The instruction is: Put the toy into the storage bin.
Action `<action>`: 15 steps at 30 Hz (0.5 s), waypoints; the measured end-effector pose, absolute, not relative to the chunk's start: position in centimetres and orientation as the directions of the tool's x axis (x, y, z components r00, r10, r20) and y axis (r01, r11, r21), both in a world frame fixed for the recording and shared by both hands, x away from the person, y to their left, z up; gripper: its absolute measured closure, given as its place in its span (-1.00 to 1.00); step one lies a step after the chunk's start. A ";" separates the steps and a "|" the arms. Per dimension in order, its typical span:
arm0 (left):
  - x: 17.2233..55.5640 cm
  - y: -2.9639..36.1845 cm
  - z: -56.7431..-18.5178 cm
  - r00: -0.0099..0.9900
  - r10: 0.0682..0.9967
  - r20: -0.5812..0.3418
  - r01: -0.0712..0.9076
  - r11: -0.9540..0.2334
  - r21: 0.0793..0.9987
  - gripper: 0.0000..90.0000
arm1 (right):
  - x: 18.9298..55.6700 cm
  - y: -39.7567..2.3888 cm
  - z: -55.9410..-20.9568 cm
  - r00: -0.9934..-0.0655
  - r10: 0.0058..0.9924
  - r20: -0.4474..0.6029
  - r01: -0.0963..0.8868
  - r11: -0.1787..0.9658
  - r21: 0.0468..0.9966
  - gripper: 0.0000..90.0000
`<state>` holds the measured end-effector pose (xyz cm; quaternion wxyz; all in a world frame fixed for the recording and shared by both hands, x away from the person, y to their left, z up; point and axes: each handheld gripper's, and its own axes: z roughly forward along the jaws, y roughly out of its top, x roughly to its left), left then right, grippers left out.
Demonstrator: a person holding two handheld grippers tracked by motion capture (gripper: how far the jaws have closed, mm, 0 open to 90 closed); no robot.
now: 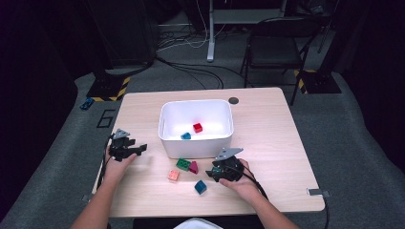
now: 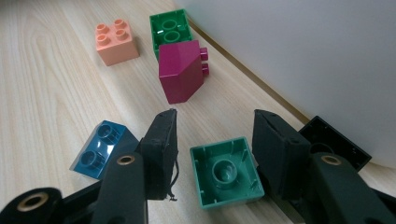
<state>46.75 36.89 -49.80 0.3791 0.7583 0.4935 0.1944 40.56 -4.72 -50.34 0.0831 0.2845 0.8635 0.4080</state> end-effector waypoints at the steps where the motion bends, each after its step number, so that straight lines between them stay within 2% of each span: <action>1: 46.7 36.9 -49.8 0.433 0.897 -0.083 0.603 -0.220 0.767 -0.26 | 40.6 -4.7 -50.4 -0.826 0.556 0.088 0.422 0.507 0.752 0.12; 15: 46.7 36.9 -49.8 0.434 0.897 -0.080 0.603 -0.223 0.766 -0.26 | 39.8 -5.0 -50.9 -0.829 0.555 0.070 0.423 0.538 0.729 0.15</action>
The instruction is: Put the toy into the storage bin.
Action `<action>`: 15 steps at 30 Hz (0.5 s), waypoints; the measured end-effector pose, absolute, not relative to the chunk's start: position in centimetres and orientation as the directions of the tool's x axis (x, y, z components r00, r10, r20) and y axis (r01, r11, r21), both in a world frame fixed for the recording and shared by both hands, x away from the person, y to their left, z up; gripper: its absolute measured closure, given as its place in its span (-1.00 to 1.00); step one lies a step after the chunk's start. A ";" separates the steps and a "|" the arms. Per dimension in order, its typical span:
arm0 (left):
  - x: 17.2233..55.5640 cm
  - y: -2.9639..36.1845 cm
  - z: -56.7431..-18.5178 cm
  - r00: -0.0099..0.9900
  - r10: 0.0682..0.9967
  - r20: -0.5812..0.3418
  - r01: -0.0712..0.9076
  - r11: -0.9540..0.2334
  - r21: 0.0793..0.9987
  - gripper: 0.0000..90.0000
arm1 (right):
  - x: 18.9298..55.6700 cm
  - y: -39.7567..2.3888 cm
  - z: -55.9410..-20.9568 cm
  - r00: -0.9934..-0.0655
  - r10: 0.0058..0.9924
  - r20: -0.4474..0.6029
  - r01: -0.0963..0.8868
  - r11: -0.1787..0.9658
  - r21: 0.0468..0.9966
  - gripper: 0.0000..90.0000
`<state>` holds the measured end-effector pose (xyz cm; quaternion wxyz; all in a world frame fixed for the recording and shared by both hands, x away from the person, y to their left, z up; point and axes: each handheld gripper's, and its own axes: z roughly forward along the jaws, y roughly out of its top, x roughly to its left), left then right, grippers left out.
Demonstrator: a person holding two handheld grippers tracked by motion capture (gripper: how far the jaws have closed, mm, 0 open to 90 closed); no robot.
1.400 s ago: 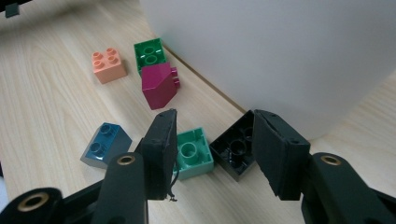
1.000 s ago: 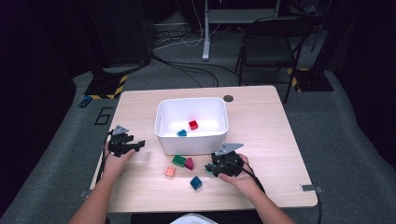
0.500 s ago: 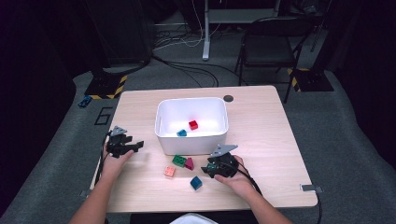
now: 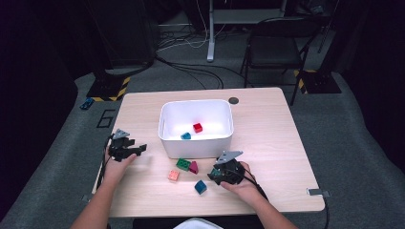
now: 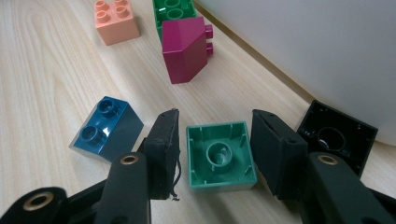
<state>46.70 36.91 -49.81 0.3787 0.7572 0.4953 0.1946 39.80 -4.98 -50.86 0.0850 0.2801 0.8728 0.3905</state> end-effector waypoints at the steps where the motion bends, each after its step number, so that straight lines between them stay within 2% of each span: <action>1: 46.7 36.9 -49.8 0.434 0.897 -0.081 0.602 -0.222 0.767 -0.26 | 39.7 -5.0 -50.9 -0.828 0.555 0.072 0.425 0.539 0.728 0.16; 5: 46.7 37.0 -49.8 0.435 0.897 -0.077 0.599 -0.224 0.769 -0.26 | 39.4 -5.0 -51.1 -0.826 0.559 0.071 0.433 0.550 0.714 0.27; 15: 46.7 37.0 -49.8 0.433 0.898 -0.078 0.596 -0.221 0.772 -0.26 | 39.4 -5.3 -50.6 -0.831 0.548 0.094 0.437 0.541 0.718 0.29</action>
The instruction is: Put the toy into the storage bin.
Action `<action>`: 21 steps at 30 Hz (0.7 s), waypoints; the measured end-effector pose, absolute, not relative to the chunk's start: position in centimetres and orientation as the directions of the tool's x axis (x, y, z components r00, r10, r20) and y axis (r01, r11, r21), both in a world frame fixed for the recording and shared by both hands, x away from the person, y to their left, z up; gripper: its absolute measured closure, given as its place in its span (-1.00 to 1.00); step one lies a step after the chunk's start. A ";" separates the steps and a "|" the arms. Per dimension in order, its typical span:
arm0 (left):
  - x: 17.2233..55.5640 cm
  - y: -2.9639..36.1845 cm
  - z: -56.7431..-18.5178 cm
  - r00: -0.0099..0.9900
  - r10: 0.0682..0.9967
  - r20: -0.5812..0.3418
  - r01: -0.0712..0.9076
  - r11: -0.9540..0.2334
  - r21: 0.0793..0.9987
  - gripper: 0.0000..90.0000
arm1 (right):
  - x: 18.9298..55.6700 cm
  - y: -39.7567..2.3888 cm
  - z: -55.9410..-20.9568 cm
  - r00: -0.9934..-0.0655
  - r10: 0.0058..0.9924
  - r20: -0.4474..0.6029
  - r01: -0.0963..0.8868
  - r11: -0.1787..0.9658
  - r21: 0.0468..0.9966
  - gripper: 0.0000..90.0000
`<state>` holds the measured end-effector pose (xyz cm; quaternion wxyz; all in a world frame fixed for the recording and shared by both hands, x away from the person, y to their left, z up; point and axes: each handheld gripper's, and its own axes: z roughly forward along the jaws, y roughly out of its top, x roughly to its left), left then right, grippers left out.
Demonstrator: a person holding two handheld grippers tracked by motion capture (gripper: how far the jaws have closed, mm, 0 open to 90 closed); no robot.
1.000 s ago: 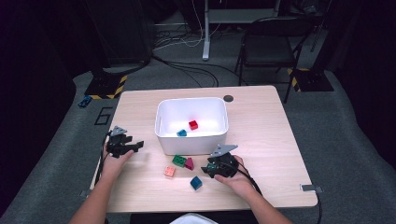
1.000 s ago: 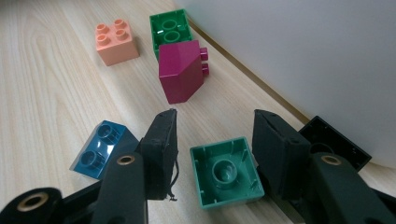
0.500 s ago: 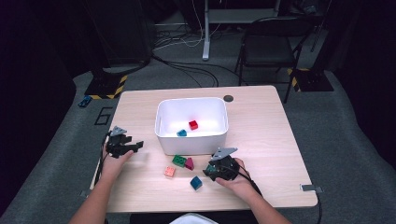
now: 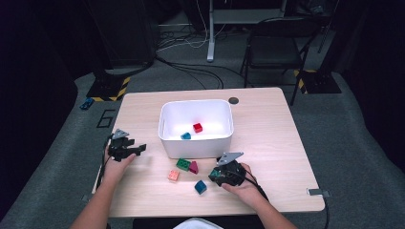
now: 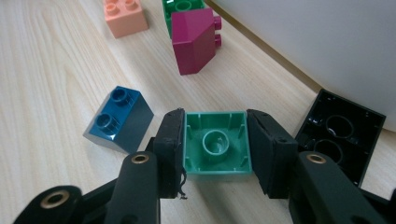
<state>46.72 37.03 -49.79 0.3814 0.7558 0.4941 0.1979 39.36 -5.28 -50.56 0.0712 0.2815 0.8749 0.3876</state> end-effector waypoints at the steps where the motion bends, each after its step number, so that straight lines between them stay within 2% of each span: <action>1: 46.7 37.0 -49.8 0.434 0.898 -0.079 0.597 -0.221 0.771 -0.26 | 39.4 -5.3 -50.4 -0.830 0.549 0.099 0.441 0.537 0.719 0.29; 7: 46.7 37.1 -49.8 0.433 0.898 -0.076 0.598 -0.222 0.770 -0.26 | 39.3 -5.6 -49.5 -0.826 0.548 0.131 0.460 0.521 0.719 0.29; 21: 46.7 37.1 -49.8 0.431 0.899 -0.079 0.599 -0.220 0.770 -0.26 | 39.3 -6.8 -45.7 -0.835 0.539 0.112 0.436 0.523 0.732 0.29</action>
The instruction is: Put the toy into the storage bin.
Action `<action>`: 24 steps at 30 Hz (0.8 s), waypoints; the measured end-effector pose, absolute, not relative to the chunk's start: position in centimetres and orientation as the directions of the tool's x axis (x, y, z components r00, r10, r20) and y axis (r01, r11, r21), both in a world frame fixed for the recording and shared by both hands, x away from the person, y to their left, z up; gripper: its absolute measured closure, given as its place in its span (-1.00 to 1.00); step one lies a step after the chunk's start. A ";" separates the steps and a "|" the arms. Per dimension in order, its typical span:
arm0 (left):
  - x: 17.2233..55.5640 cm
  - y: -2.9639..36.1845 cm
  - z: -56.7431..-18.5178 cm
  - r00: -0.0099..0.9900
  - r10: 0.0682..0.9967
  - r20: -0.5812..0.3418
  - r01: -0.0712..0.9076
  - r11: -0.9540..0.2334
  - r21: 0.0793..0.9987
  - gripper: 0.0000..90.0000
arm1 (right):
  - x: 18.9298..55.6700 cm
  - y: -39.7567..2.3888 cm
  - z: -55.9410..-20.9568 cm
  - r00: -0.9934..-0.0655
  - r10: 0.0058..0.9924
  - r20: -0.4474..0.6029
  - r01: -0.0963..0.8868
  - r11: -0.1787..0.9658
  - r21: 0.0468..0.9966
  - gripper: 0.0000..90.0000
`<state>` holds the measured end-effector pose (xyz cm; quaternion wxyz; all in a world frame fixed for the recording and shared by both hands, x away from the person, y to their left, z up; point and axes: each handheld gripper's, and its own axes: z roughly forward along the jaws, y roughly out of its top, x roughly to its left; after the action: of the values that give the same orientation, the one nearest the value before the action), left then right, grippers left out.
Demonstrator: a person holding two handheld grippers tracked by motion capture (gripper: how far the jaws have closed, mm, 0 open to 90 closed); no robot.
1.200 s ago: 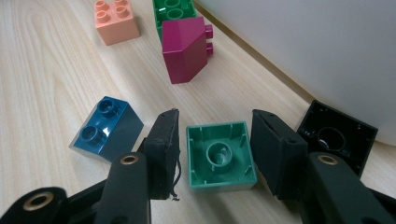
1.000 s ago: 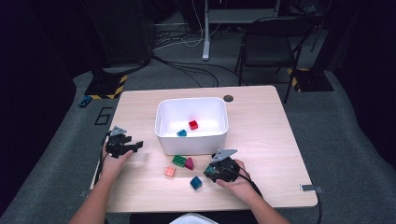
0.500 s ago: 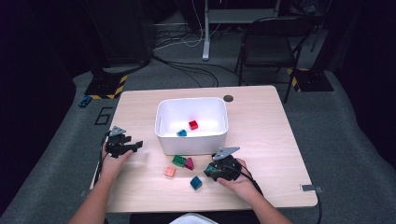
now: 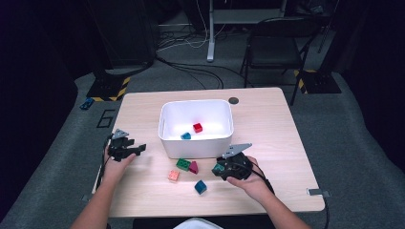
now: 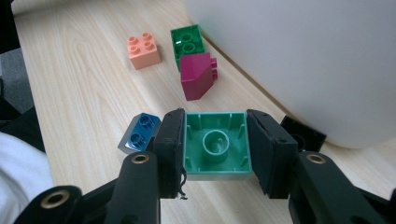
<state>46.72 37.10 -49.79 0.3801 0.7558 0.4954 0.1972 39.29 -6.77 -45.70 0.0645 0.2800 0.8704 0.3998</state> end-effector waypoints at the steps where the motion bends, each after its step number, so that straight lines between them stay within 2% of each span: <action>1: 46.7 37.1 -49.8 0.430 0.899 -0.081 0.600 -0.218 0.769 -0.26 | 39.3 -6.8 -45.4 -0.835 0.539 0.107 0.432 0.524 0.734 0.29; 24: 46.8 37.1 -49.8 0.432 0.898 -0.078 0.602 -0.223 0.767 -0.26 | 40.9 -7.6 -36.4 -0.834 0.547 0.073 0.395 0.499 0.772 0.29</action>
<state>46.76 37.08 -49.82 0.3785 0.7569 0.4954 0.1960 40.87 -7.56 -36.43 0.0906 0.2734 0.8609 0.4193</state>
